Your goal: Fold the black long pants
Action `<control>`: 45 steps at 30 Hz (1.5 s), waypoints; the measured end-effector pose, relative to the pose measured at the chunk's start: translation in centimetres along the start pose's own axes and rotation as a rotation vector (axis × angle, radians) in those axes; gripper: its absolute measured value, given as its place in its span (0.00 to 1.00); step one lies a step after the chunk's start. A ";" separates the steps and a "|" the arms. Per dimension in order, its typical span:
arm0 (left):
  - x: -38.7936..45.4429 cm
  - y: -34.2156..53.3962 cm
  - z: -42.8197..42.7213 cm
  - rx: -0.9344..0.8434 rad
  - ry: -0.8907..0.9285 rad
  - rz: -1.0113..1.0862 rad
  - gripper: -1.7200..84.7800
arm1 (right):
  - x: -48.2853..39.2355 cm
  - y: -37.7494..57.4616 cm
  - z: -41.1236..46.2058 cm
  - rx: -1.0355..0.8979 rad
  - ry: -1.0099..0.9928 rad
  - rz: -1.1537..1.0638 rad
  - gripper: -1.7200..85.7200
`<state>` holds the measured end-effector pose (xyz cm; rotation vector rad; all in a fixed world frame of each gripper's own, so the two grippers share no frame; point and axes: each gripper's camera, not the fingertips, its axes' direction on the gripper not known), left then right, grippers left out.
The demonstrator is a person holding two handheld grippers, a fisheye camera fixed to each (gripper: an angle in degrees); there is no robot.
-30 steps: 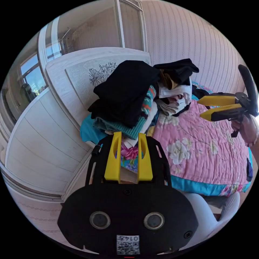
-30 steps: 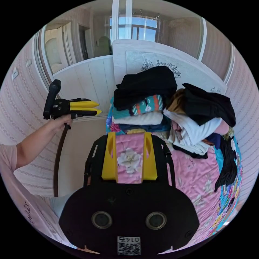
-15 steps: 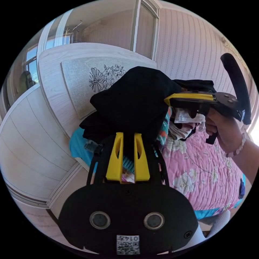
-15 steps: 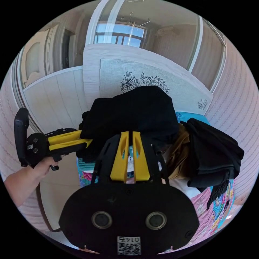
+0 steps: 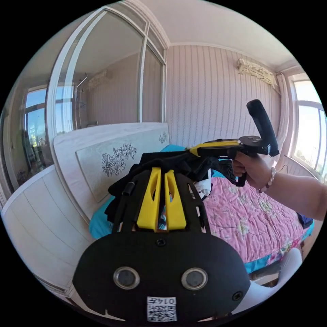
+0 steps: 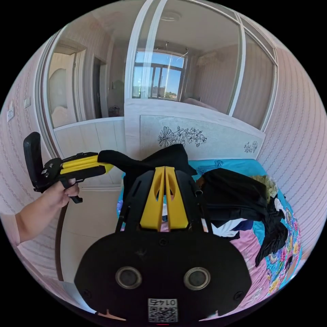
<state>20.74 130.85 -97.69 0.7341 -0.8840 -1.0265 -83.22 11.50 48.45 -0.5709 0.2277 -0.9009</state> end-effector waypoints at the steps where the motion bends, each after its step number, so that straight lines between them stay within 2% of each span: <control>1: 0.7 -0.5 -0.6 0.017 0.011 0.015 0.01 | 0.5 0.6 -2.0 0.030 -0.006 0.022 0.01; 5: 7.7 -4.2 -3.5 0.121 0.127 0.175 0.01 | 2.2 6.0 -9.6 0.141 -0.061 0.136 0.01; 10: 20.0 -6.3 -2.4 0.100 0.416 0.338 0.01 | 3.0 17.6 -18.3 0.229 -0.023 0.293 0.01; 13: 30.7 -3.3 0.3 -0.003 0.676 0.372 0.01 | 3.6 27.9 -23.8 0.232 0.052 0.498 0.01; 15: 38.9 2.6 4.3 -0.175 0.908 0.299 0.01 | 3.6 35.2 -25.9 0.170 0.120 0.649 0.01; 16: 40.7 4.4 5.4 -0.220 0.947 0.277 0.01 | 3.6 40.5 -26.4 0.089 0.180 0.748 0.01; 17: 43.9 8.6 7.7 -0.340 0.981 0.236 0.01 | 3.8 45.7 -26.2 -0.049 0.205 0.863 0.02; 18: 46.2 12.8 9.7 -0.481 0.978 0.203 0.01 | 3.9 48.3 -26.1 -0.113 0.211 0.923 0.02; 20: 47.5 18.0 11.3 -0.650 0.969 0.183 0.01 | 3.1 56.5 -26.8 -0.243 0.279 1.103 0.02; 23: 45.1 22.3 10.9 -0.692 0.831 0.217 0.02 | 1.5 59.4 -28.0 -0.256 0.284 1.132 0.02; 27: 37.3 23.2 10.7 -0.654 0.548 0.053 0.03 | 0.2 56.2 -25.5 -0.291 0.244 0.907 0.03; 30: 33.9 22.9 12.0 -0.655 0.348 -0.001 0.07 | -0.7 51.6 -20.4 -0.341 0.170 0.698 0.09; 32: 33.1 22.6 13.5 -0.691 0.314 -0.027 0.10 | -1.8 47.7 -15.2 -0.402 0.119 0.515 0.14; 35: 33.9 21.8 16.1 -0.707 0.272 -0.009 0.11 | -3.2 43.3 -9.2 -0.465 0.041 0.358 0.14; 39: 37.2 21.2 20.0 -0.730 0.170 0.092 0.14 | -4.5 39.6 -4.0 -0.486 0.047 0.277 0.18; 41: 38.6 21.8 21.4 -0.746 0.096 0.132 0.15 | -4.6 39.6 -0.2 -0.557 0.048 0.299 0.26; 45: 41.3 23.9 22.8 -0.760 0.046 0.201 0.14 | -6.3 40.9 2.1 -0.552 0.135 0.202 0.28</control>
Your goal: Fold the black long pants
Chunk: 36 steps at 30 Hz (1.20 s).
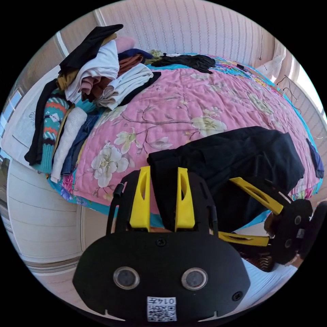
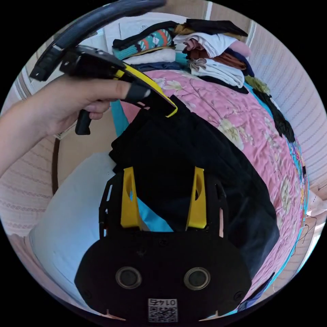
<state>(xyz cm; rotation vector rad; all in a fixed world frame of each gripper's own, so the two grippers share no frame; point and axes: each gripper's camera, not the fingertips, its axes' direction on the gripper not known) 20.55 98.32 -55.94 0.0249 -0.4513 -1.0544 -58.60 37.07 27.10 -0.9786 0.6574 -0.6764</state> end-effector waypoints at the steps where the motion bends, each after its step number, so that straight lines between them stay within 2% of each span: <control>1: 0.3 0.1 0.1 0.007 -0.009 0.005 0.14 | -0.5 0.3 0.1 0.013 0.025 -0.015 0.28; 7: 1.2 1.2 0.2 0.027 -0.012 -0.012 0.12 | -0.6 0.0 0.1 -0.036 0.026 -0.005 0.24; 9: 1.5 1.3 0.4 -0.022 -0.026 0.016 0.07 | 0.3 0.2 -0.2 -0.031 0.008 0.046 0.20; 11: 1.8 1.6 0.4 -0.016 -0.029 0.046 0.04 | 3.0 0.9 -0.4 -0.001 -0.088 0.180 0.14; 14: 1.9 1.9 0.4 -0.018 -0.028 0.064 0.03 | 5.8 1.9 0.1 -0.002 -0.173 0.263 0.06; 17: 1.6 2.2 0.4 -0.019 0.002 0.045 0.02 | 7.4 2.9 0.1 -0.018 -0.258 0.311 0.04; 24: 0.1 3.1 -1.0 0.009 0.093 0.063 0.01 | 8.4 7.7 -1.9 0.008 -0.180 0.326 0.03; 30: -0.3 4.4 -3.4 0.069 0.102 0.110 0.01 | 13.5 15.2 -5.5 0.123 -0.186 0.575 0.03; 33: -1.1 5.9 -6.0 0.135 0.172 0.122 0.01 | 16.7 20.1 -9.4 0.208 -0.104 0.697 0.03; 36: -1.9 8.6 -9.1 0.180 0.303 0.160 0.01 | 20.3 26.0 -15.2 0.249 0.100 0.814 0.04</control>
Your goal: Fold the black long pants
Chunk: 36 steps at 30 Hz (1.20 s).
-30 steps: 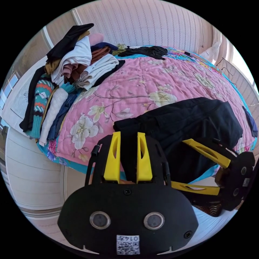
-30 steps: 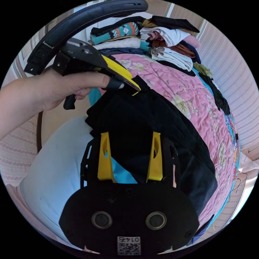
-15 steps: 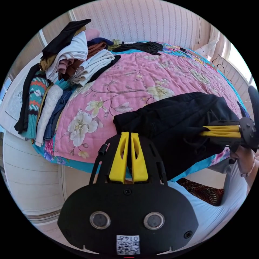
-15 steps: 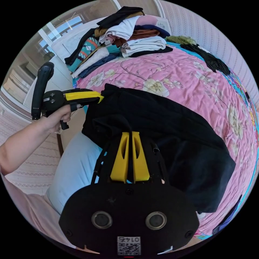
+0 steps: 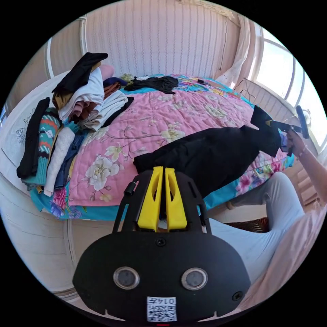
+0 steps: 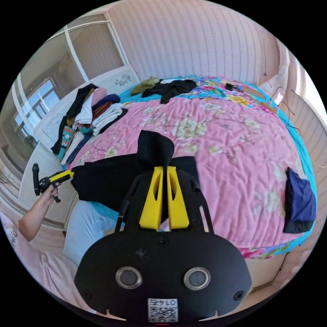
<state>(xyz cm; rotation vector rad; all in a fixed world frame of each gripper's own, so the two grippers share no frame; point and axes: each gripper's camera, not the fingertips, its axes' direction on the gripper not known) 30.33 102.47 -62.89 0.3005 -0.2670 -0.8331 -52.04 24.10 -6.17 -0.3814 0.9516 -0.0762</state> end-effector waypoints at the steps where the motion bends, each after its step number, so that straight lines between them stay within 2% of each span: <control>1: 0.2 0.6 -0.5 -0.001 0.020 0.006 0.01 | 2.8 0.1 -2.4 0.027 0.082 0.041 0.04; 3: 1.0 3.4 -1.0 -0.048 0.097 0.025 0.01 | 6.8 0.4 -5.6 0.048 0.211 0.089 0.05; 5: 1.6 5.4 -0.3 -0.114 0.119 0.028 0.01 | 10.9 0.6 -8.3 0.013 0.424 0.178 0.09; 8: 2.0 7.7 0.3 -0.162 0.156 -0.023 0.02 | 11.7 -0.1 -9.5 0.031 0.513 0.196 0.14; 10: 1.9 8.2 -0.3 -0.143 0.153 -0.055 0.02 | 9.3 -1.5 -7.9 0.044 0.449 0.076 0.14; 12: 1.4 8.1 -1.6 -0.148 0.074 -0.087 0.03 | 5.4 -3.5 -4.5 0.003 0.380 -0.078 0.15; 14: 1.1 7.7 -3.0 -0.145 -0.001 -0.080 0.05 | -1.3 -6.0 0.9 -0.020 0.220 -0.296 0.15; 17: 0.7 6.4 -5.2 -0.076 -0.075 -0.054 0.09 | -9.5 -8.7 7.8 -0.079 -0.037 -0.497 0.15; 20: 0.0 5.1 -4.5 -0.049 -0.058 -0.082 0.15 | -16.5 -10.3 14.4 -0.185 -0.124 -0.673 0.15; 23: -1.4 3.9 -1.2 -0.129 0.051 -0.153 0.20 | -19.9 -11.0 20.5 -0.349 -0.155 -0.739 0.16; 25: -2.4 3.6 0.4 -0.145 0.065 -0.198 0.19 | -20.2 -10.7 23.9 -0.466 -0.128 -0.741 0.17; 27: -4.2 3.2 0.8 -0.130 0.064 -0.267 0.18 | -19.2 -10.3 24.3 -0.423 -0.149 -0.717 0.17; 32: -7.6 2.6 -2.1 -0.015 -0.004 -0.273 0.16 | -16.7 -8.7 23.2 -0.350 -0.155 -0.748 0.10; 36: -10.3 1.4 0.3 -0.040 -0.017 -0.321 0.15 | -15.8 -8.0 23.3 -0.328 -0.122 -0.759 0.08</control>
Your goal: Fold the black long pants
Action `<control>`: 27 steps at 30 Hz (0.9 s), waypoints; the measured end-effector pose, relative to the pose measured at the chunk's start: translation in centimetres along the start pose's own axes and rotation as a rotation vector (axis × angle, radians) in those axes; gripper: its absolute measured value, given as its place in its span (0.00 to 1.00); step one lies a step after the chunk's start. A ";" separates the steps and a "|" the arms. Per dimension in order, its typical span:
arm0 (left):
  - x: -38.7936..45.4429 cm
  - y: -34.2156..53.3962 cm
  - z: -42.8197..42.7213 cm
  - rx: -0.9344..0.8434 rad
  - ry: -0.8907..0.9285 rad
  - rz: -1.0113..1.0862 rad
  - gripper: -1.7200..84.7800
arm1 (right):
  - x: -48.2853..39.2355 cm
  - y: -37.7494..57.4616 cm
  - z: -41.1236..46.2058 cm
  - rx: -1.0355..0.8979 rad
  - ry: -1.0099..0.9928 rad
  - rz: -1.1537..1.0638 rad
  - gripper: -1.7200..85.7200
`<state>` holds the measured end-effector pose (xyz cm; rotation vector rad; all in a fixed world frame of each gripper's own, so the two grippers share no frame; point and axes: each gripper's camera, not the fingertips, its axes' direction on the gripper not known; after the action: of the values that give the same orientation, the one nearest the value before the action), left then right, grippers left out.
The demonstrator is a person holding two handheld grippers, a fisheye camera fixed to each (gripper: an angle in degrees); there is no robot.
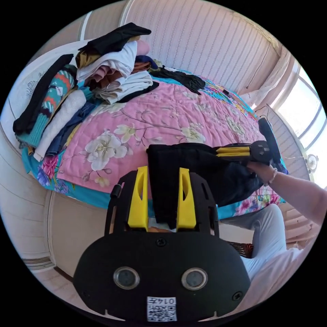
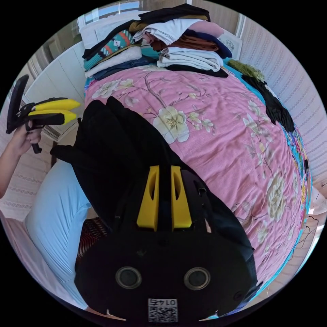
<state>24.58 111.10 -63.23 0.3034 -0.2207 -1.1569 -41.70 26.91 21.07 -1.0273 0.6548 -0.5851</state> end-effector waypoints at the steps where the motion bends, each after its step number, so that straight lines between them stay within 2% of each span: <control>1: 0.1 -0.1 0.3 0.012 0.000 0.014 0.15 | 0.3 0.3 0.1 -0.004 0.001 0.014 0.06; 5: 1.3 -0.6 0.6 -0.098 0.000 0.110 0.02 | 1.3 2.4 -0.2 0.001 -0.033 0.031 0.04; 7: 2.0 0.4 -1.9 -0.039 0.030 0.182 0.01 | 2.5 4.0 -0.9 0.039 -0.107 0.091 0.03; 10: 3.1 2.5 -6.5 -0.006 0.225 0.258 0.01 | 4.9 7.9 -3.5 0.168 -0.228 0.205 0.03; 12: 5.5 4.7 -10.4 0.057 0.384 0.381 0.01 | 6.0 10.5 -5.7 0.224 -0.246 0.239 0.02; 16: 9.6 6.7 -13.8 0.144 0.573 0.492 0.01 | 9.8 18.3 -14.2 0.379 -0.161 0.363 0.02; 18: 10.9 5.4 -16.2 0.282 0.781 0.503 0.01 | 11.7 21.9 -19.6 0.489 -0.110 0.400 0.02; 21: 12.7 2.5 -19.6 0.442 0.873 0.632 0.01 | 13.7 24.7 -29.7 0.572 0.102 0.358 0.02; 25: 11.9 0.1 -24.4 0.663 0.888 0.689 0.01 | 15.0 19.5 -40.7 0.578 0.362 0.189 0.02; 27: 8.7 -0.2 -26.6 0.778 0.746 0.638 0.01 | 15.3 15.2 -43.0 0.586 0.379 0.111 0.02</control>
<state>36.46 106.21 -88.07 1.2235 -0.0810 -0.2300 -60.77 -2.71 -11.67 -0.3307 0.8013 -0.8221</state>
